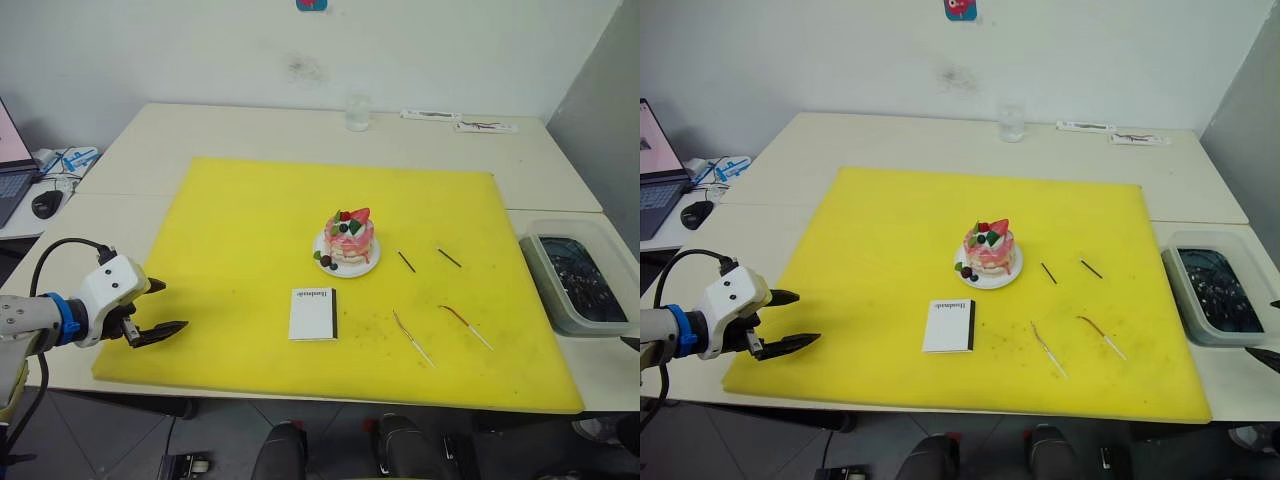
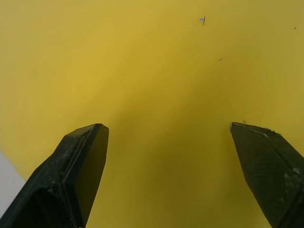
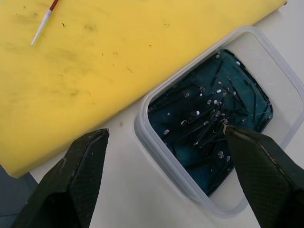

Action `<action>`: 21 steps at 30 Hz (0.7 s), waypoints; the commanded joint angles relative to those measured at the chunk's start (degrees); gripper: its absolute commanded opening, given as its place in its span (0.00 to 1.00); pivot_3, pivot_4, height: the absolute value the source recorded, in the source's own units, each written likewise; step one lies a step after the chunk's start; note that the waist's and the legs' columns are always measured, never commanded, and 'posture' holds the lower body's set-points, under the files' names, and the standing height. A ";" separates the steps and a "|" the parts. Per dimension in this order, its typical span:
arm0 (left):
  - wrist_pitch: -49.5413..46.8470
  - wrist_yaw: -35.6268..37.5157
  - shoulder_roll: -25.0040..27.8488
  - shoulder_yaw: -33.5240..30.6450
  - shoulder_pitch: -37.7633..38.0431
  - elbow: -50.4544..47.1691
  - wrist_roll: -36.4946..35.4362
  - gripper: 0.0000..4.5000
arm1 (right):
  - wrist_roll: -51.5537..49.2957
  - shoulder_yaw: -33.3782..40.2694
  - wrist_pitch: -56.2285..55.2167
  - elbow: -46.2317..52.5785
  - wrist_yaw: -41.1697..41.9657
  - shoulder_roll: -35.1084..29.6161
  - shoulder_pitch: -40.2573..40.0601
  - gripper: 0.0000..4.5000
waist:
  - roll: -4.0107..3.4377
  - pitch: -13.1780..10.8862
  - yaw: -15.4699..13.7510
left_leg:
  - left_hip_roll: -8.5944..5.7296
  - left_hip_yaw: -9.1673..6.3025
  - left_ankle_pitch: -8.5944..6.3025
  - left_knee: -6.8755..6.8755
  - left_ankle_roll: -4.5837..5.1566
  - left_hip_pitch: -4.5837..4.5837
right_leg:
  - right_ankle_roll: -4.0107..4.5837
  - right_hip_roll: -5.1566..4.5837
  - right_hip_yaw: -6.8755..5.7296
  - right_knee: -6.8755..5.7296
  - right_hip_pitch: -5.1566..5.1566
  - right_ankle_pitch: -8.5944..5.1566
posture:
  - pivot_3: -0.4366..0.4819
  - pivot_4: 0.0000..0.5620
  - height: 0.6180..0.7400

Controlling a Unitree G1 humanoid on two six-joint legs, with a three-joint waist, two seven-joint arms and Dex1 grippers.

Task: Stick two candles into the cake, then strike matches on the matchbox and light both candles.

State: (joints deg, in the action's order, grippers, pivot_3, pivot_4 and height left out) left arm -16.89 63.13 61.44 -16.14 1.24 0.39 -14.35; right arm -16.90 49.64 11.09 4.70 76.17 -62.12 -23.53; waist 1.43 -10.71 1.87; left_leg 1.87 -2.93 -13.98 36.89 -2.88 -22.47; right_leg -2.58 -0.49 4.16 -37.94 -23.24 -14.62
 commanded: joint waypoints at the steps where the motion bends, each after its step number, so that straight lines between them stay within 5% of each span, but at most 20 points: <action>1: 1.40 0.31 1.34 -2.10 -0.42 1.28 0.10 1.00 | 0.06 2.03 -0.66 0.34 0.18 -0.35 0.10 0.90 | 0.00 0.00 0.00 | 0.00 0.00 0.00 0.00 0.00 0.00 | 0.00 0.00 0.00 0.00 0.00 0.00 | 0.48 0.27 1.00; 21: 6.06 3.34 -0.24 -2.07 -4.99 7.11 -3.01 1.00 | -0.07 1.73 -0.60 1.02 0.30 -0.13 -0.49 0.90 | -0.01 0.01 0.00 | 0.00 0.01 0.00 0.02 0.00 0.02 | -0.01 0.01 0.00 -0.03 0.02 0.01 | 0.48 0.27 1.00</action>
State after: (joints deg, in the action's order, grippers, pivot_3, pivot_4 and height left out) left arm -11.05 66.00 61.09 -16.15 -3.30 7.81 -16.01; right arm -16.89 49.64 10.95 4.91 76.40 -62.06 -24.16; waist 1.42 -10.70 1.88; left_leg 1.88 -2.92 -13.98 36.90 -2.88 -22.45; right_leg -2.59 -0.48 4.16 -37.97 -23.22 -14.61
